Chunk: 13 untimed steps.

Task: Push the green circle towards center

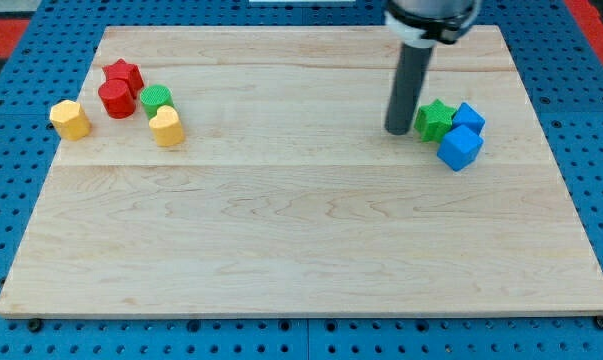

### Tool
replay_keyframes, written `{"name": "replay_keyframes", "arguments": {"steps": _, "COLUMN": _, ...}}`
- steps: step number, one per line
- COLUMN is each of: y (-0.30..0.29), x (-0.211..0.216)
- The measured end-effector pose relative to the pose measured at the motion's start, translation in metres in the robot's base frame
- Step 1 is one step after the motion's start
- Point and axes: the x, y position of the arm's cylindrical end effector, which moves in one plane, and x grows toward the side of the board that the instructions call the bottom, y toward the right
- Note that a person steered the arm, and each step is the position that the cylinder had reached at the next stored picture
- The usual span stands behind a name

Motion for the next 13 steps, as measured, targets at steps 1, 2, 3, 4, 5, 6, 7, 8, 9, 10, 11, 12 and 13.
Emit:
{"name": "replay_keyframes", "arguments": {"steps": 1, "y": -0.053, "x": 0.054}}
{"name": "replay_keyframes", "arguments": {"steps": 2, "y": -0.150, "x": 0.108}}
{"name": "replay_keyframes", "arguments": {"steps": 3, "y": -0.267, "x": 0.119}}
{"name": "replay_keyframes", "arguments": {"steps": 4, "y": -0.349, "x": 0.106}}
{"name": "replay_keyframes", "arguments": {"steps": 5, "y": -0.367, "x": 0.066}}
{"name": "replay_keyframes", "arguments": {"steps": 6, "y": -0.364, "x": 0.026}}
{"name": "replay_keyframes", "arguments": {"steps": 7, "y": -0.363, "x": -0.006}}
{"name": "replay_keyframes", "arguments": {"steps": 8, "y": -0.346, "x": -0.035}}
{"name": "replay_keyframes", "arguments": {"steps": 9, "y": -0.300, "x": -0.054}}
{"name": "replay_keyframes", "arguments": {"steps": 10, "y": -0.256, "x": -0.055}}
{"name": "replay_keyframes", "arguments": {"steps": 11, "y": -0.223, "x": -0.055}}
{"name": "replay_keyframes", "arguments": {"steps": 12, "y": -0.210, "x": -0.041}}
{"name": "replay_keyframes", "arguments": {"steps": 13, "y": -0.251, "x": -0.040}}
